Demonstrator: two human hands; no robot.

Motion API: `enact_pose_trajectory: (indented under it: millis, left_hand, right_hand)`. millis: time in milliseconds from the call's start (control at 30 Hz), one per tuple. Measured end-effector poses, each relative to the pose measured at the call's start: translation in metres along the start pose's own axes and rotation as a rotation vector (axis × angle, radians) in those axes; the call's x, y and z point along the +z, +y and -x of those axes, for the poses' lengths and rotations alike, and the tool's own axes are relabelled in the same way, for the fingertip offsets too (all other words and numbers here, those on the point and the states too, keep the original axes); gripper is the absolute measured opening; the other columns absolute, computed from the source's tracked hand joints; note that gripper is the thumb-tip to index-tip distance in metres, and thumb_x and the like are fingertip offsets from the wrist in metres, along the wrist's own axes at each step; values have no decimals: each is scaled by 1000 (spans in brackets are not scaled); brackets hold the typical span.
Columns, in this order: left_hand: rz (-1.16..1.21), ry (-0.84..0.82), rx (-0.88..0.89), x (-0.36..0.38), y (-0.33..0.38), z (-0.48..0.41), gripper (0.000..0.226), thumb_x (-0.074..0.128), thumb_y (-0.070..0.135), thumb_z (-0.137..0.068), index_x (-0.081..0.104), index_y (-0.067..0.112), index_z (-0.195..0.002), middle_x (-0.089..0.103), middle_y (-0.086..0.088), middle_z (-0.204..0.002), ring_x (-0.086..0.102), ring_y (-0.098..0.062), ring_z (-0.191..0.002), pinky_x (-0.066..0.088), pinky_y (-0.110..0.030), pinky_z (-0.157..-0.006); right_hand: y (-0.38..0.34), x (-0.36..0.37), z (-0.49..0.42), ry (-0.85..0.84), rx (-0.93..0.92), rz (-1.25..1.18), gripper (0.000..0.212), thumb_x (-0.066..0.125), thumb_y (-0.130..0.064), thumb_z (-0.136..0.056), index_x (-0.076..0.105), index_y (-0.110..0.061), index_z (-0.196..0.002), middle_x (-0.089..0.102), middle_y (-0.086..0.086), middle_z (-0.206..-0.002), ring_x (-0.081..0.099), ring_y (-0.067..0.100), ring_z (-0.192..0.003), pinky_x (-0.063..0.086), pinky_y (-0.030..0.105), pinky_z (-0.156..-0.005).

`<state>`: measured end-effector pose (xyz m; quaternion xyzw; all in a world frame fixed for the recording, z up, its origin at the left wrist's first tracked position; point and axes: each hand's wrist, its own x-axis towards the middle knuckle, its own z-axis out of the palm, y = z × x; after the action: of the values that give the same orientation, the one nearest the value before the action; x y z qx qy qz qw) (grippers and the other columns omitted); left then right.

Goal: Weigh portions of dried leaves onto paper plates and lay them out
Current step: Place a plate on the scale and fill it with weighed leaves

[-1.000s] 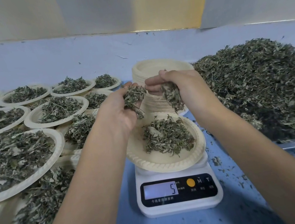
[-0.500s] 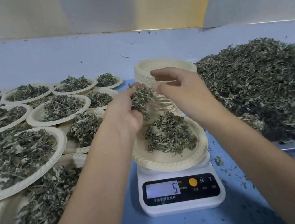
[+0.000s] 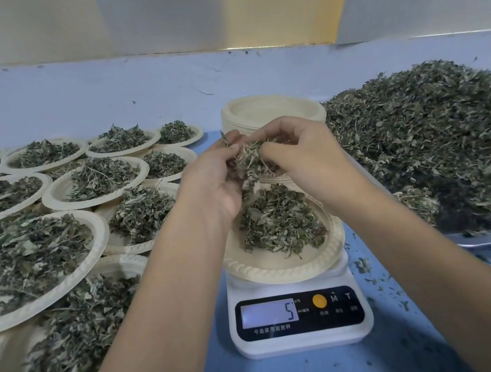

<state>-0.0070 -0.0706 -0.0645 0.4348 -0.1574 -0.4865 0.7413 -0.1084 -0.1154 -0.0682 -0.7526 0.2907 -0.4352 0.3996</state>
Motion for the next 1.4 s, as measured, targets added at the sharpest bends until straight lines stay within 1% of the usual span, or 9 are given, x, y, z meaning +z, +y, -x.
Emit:
enact_pose_trajectory:
  millis: [167, 400, 533, 633, 767, 900, 1067, 1200, 1400]
  left_hand:
    - [59, 57, 12, -2, 2, -3, 25, 43, -3, -94, 58, 12, -80, 62, -3, -83, 51, -11, -64, 43, -20, -64]
    - [88, 78, 20, 0, 2, -2, 28, 38, -2, -95, 55, 9, -76, 57, -3, -68, 55, -7, -47, 49, -16, -52]
    - [77, 101, -19, -1, 2, -3, 27, 38, 1, -96, 50, 5, -72, 54, -5, -68, 52, -11, -58, 49, -21, -64]
    - [162, 70, -31, -2, 4, -2, 26, 35, -2, -96, 52, 2, -77, 50, -6, -63, 48, -13, -54, 54, -22, -54]
    - [131, 61, -16, -4, 5, 0, 25, 39, -2, -96, 60, 2, -84, 52, -9, -70, 49, -12, -57, 56, -24, -59]
    - [139, 72, 1, -5, 5, 1, 26, 39, -2, -96, 61, 2, -82, 52, -7, -61, 50, -10, -48, 56, -24, -59]
    - [191, 68, 1, -4, 5, 2, 20, 38, -3, -95, 53, 0, -82, 52, -6, -51, 51, -13, -45, 57, -27, -60]
    - [173, 62, -13, -4, 5, 2, 33, 36, 4, -99, 54, 3, -72, 55, -3, -41, 56, -11, -41, 56, -24, -58]
    - [196, 49, -35, -5, 6, 3, 25, 37, 0, -95, 56, 2, -78, 61, -6, -51, 63, -16, -56, 56, -23, -59]
  right_hand:
    - [-7, -4, 2, -99, 52, -104, 21, 63, -4, -81, 68, -23, -72, 62, -12, -58, 53, -1, -53, 40, 10, -53]
    - [-8, -4, 2, -85, 60, -130, 14, 67, -6, -84, 64, -16, -75, 59, -7, -59, 47, -3, -47, 37, 9, -48]
    - [-7, -4, 2, -57, 65, -142, 13, 66, -8, -86, 63, -18, -77, 60, 0, -63, 44, 4, -47, 35, 13, -45]
    - [-8, -5, 1, -45, 40, -95, 21, 64, -8, -85, 63, -20, -67, 61, -8, -57, 46, 1, -48, 36, 11, -47]
    - [-8, -6, 1, -27, 36, -68, 26, 62, -9, -84, 63, -20, -60, 61, 1, -70, 50, 4, -63, 36, 11, -53]
    - [-6, -7, 2, -4, 45, -44, 20, 62, -16, -84, 64, -6, -66, 54, 6, -71, 44, 10, -65, 35, 21, -56]
    - [-8, -8, 2, 10, 23, -160, 22, 66, -8, -85, 67, -13, -64, 57, -16, -50, 48, -6, -49, 37, 6, -54]
    - [-11, -6, 3, 27, 5, -268, 12, 65, -6, -86, 69, -12, -77, 57, -19, -48, 51, -7, -50, 40, 9, -55]
    - [-10, -7, 1, 64, 7, -295, 9, 65, -7, -87, 69, -11, -80, 59, -19, -54, 50, -4, -53, 41, 13, -57]
